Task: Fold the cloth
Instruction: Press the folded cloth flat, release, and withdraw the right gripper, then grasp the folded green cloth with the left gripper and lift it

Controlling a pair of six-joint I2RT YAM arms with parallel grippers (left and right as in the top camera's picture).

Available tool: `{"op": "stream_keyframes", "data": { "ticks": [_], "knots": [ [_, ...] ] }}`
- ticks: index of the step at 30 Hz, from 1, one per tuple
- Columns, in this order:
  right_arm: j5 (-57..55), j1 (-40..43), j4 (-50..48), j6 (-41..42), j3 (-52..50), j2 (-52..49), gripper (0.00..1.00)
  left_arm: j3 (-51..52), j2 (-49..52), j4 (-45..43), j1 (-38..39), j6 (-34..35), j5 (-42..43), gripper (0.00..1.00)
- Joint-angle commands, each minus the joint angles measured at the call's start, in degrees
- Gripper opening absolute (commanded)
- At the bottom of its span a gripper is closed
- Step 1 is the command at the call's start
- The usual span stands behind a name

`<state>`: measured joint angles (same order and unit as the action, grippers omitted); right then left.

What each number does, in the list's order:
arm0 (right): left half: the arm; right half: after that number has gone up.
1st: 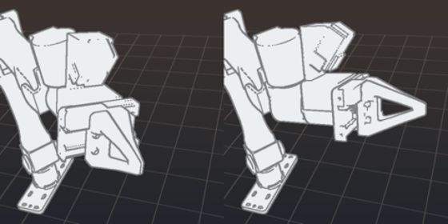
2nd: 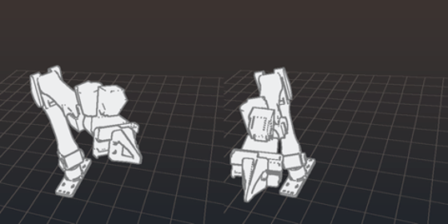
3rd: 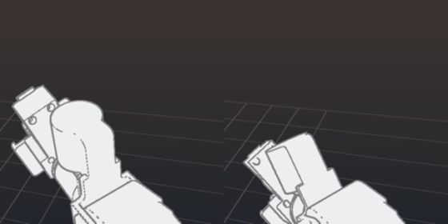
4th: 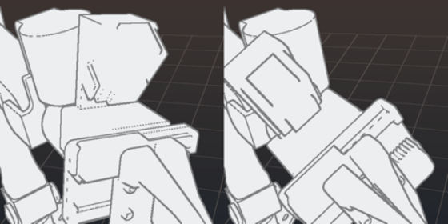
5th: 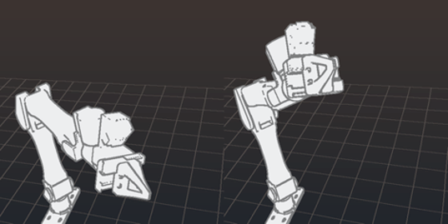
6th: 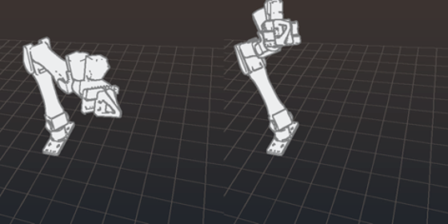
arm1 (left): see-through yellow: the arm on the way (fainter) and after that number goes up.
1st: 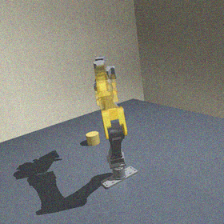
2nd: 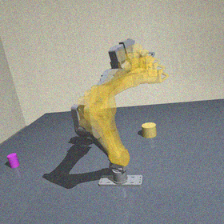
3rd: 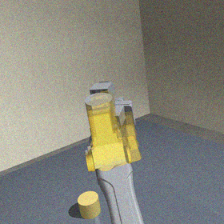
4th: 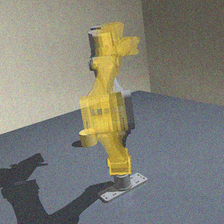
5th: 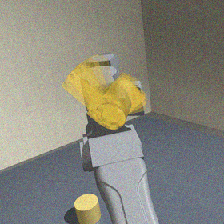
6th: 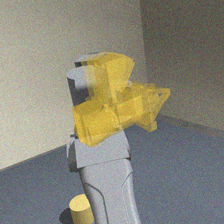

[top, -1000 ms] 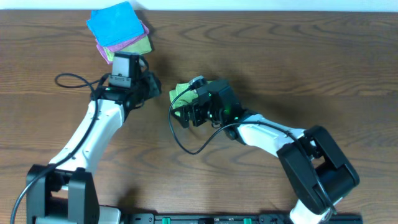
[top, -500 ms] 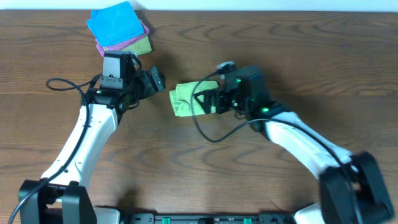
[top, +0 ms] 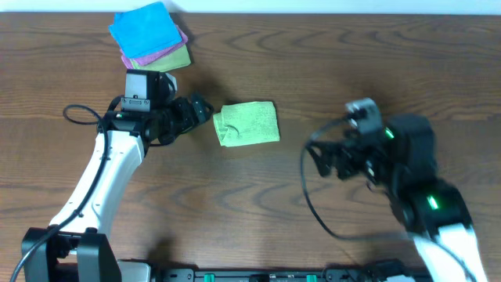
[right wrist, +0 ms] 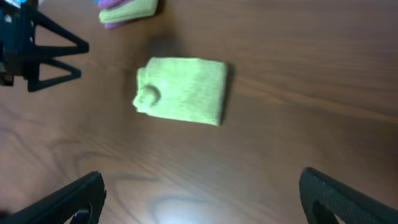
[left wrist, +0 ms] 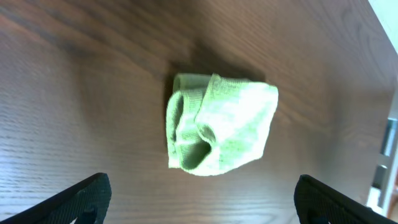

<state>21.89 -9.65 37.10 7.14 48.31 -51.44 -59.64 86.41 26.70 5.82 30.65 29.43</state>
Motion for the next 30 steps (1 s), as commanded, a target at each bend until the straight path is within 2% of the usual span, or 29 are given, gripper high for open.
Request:
{"op": "stream_keyframes", "data": {
  "ticks": [1, 7, 14, 23, 30],
  "knots": [
    [-0.63, 3.32, 1.29, -1.16, -5.95, 8.41, 0.99, 3.50, -0.81, -1.03, -0.02, 1.27, 4.26, 0.95],
    [-0.92, 5.88, 5.11, 1.73, -14.56, 23.96, 0.99, 10.69, -0.81, -8.70, -0.02, 4.66, 10.67, 0.95],
    [-4.81, 6.47, 11.87, 5.14, -19.54, 35.36, 0.99, 16.24, -0.79, -14.25, 0.00, 6.88, 13.90, 0.95],
    [-8.61, 6.47, 12.59, 7.43, -19.89, 38.32, 0.99, 21.59, -0.55, -24.28, 1.79, 11.37, 13.16, 0.95],
    [-8.59, 6.47, 12.68, 7.43, -19.89, 38.32, 0.99, 22.34, 0.31, -27.78, 3.15, 13.46, 9.46, 0.95]
  ]
}}
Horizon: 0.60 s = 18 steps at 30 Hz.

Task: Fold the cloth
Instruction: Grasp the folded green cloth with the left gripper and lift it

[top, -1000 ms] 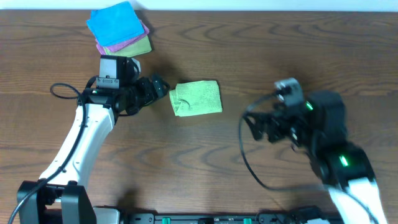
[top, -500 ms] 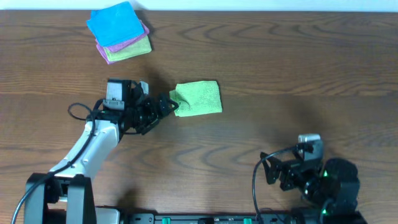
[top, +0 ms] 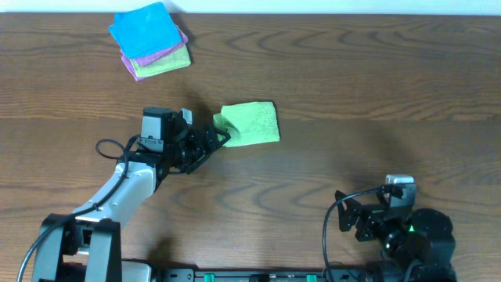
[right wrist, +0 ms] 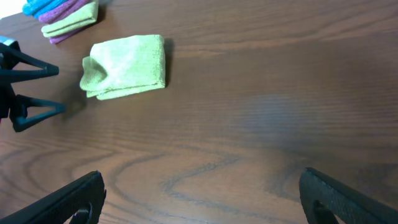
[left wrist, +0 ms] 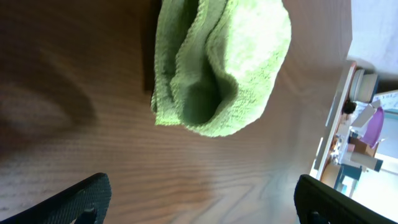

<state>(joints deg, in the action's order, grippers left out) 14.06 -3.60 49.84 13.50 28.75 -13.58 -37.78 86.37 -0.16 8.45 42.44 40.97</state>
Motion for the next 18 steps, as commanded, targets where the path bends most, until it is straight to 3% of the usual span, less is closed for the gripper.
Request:
{"op": "stream_keyframes", "data": {
  "ticks": [1, 18],
  "knots": [
    [-0.76, 0.42, -0.07, 1.07, -0.35, 0.46, 0.99, 0.55, 0.94, -1.99, 0.87, 2.23, -2.54, 0.95],
    [-0.76, 0.42, -0.07, 1.07, -0.35, 0.46, 0.99, 0.55, 14.88, -20.79, 6.45, 13.92, -4.22, 0.95]
  ]
}}
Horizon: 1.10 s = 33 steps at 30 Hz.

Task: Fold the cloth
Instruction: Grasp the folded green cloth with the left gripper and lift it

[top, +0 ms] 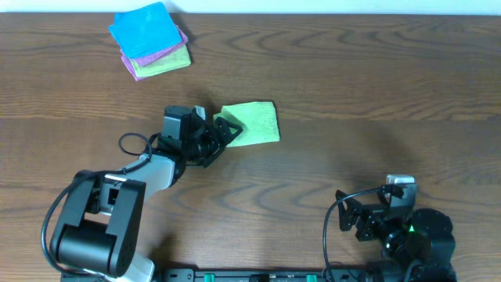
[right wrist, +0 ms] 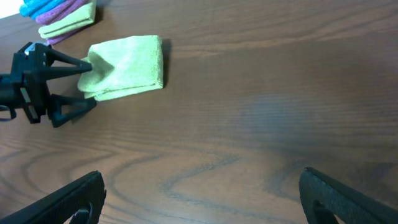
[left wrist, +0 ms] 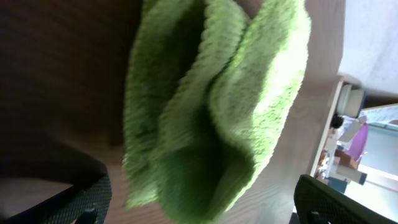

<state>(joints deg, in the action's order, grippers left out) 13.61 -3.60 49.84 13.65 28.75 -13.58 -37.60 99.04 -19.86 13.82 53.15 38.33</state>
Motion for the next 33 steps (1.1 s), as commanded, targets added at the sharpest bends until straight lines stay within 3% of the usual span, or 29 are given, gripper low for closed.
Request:
{"op": "stream_keyframes", "data": {
  "ticks": [1, 5, 9, 15, 17, 18, 22, 26, 33],
  "knots": [
    [-0.31, 0.42, -0.07, 0.92, -0.33, 0.46, 0.99, 0.37, 2.93, -2.08, 1.44, 3.80, -1.70, 0.95],
    [-0.31, 0.42, -0.07, 0.92, -0.33, 0.46, 0.99, 0.37, 6.34, -6.01, 2.93, 6.16, -2.71, 0.99],
    [-0.31, 0.42, -0.04, 0.92, -0.35, 0.46, 0.99, 0.37, 9.99, -10.03, 3.89, 6.93, -3.85, 0.80],
    [-0.31, 0.42, -0.04, 0.92, -0.33, 0.46, 0.99, 0.37, 14.34, -15.06, 3.93, 6.88, -3.82, 0.38],
    [-0.31, 0.42, -0.04, 0.92, -0.33, 0.46, 0.99, 0.35, 14.99, -16.79, 3.93, 6.91, -3.34, 0.10],
    [-0.31, 0.42, -0.04, 0.90, -0.35, 0.46, 0.99, 0.35, 14.95, -18.32, 3.93, 6.88, -2.82, 0.06],
    [-0.31, 0.42, -0.04, 0.92, -0.33, 0.46, 0.99, -0.61, 14.64, -24.37, 3.58, 8.00, 0.66, 0.05],
    [-0.31, 0.42, -0.04, 0.90, -0.35, 0.46, 0.99, -5.38, 13.51, -25.05, 2.32, 9.05, 6.08, 0.05],
    [-0.31, 0.42, -0.04, 0.92, -0.35, 0.46, 0.99, -23.50, 12.52, -14.58, -2.60, 14.19, 15.19, 0.06]
  ]
}}
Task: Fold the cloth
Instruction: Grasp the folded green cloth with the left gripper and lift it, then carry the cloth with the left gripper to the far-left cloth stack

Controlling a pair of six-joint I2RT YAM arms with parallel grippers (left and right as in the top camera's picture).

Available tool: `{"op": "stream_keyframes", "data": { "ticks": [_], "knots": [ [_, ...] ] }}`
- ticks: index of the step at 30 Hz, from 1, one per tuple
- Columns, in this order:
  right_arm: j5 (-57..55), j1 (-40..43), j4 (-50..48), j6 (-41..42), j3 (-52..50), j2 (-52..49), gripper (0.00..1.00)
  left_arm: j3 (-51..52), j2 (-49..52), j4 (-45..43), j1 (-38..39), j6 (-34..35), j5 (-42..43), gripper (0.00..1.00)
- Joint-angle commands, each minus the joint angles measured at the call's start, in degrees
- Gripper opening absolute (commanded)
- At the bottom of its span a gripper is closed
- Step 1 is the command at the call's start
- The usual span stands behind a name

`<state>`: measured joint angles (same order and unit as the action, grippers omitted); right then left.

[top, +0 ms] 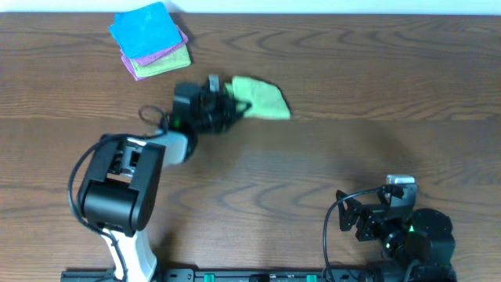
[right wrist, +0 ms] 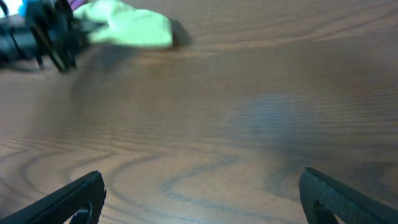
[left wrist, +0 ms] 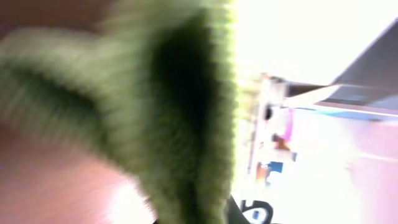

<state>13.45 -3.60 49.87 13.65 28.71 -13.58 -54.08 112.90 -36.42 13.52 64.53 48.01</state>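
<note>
The green cloth (top: pixel 264 99) is a folded bundle at the back middle of the wooden table (top: pixel 368 117). It appears raised at its left end, with a shadow beside it in the right wrist view (right wrist: pixel 134 28). My left gripper (top: pixel 233 106) is at that left edge and looks shut on it. Blurred green cloth (left wrist: pixel 174 93) fills the left wrist view and hides the fingers. My right gripper (top: pixel 350 222) stands open near the front right, far from the cloth, with only bare table between its fingers (right wrist: pixel 202 202).
A stack of folded cloths (top: pixel 150 39), blue over purple and green, lies at the back left corner, just left of the left arm. The left arm's base (top: pixel 117 188) stands at the front left.
The left gripper, then open around the cloth's left edge, now looks shut on it. The cloth has shifted back and to the right and lost its flat square shape. The right arm has not moved.
The left gripper stood open just left of the folded green cloth, with the right gripper over the table's right half. Then the right arm was back at the front right, and the left gripper was closer to the cloth's edge. Now it holds that edge.
</note>
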Motion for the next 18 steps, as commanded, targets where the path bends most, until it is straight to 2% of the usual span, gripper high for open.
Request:
{"op": "stream_keyframes", "data": {
  "ticks": [1, 9, 11, 18],
  "knots": [
    [-0.15, 0.42, -0.07, 0.92, -0.28, 0.46, 0.99, -10.54, -1.33, 4.81, -3.28, 2.78, 6.38, 0.06],
    [-0.15, 0.42, 0.13, 0.90, -0.28, 0.46, 0.99, -34.23, -0.72, 30.60, -10.97, -3.39, 3.93, 0.06],
    [-0.15, 0.42, 0.13, 0.92, -0.28, 0.46, 0.99, -38.51, -0.02, 33.33, -12.33, -4.39, 2.34, 0.06],
    [-0.15, 0.42, 0.13, 0.92, -0.28, 0.46, 0.99, -50.14, 7.06, 33.64, -16.00, -3.61, 1.99, 0.06]
  ]
}}
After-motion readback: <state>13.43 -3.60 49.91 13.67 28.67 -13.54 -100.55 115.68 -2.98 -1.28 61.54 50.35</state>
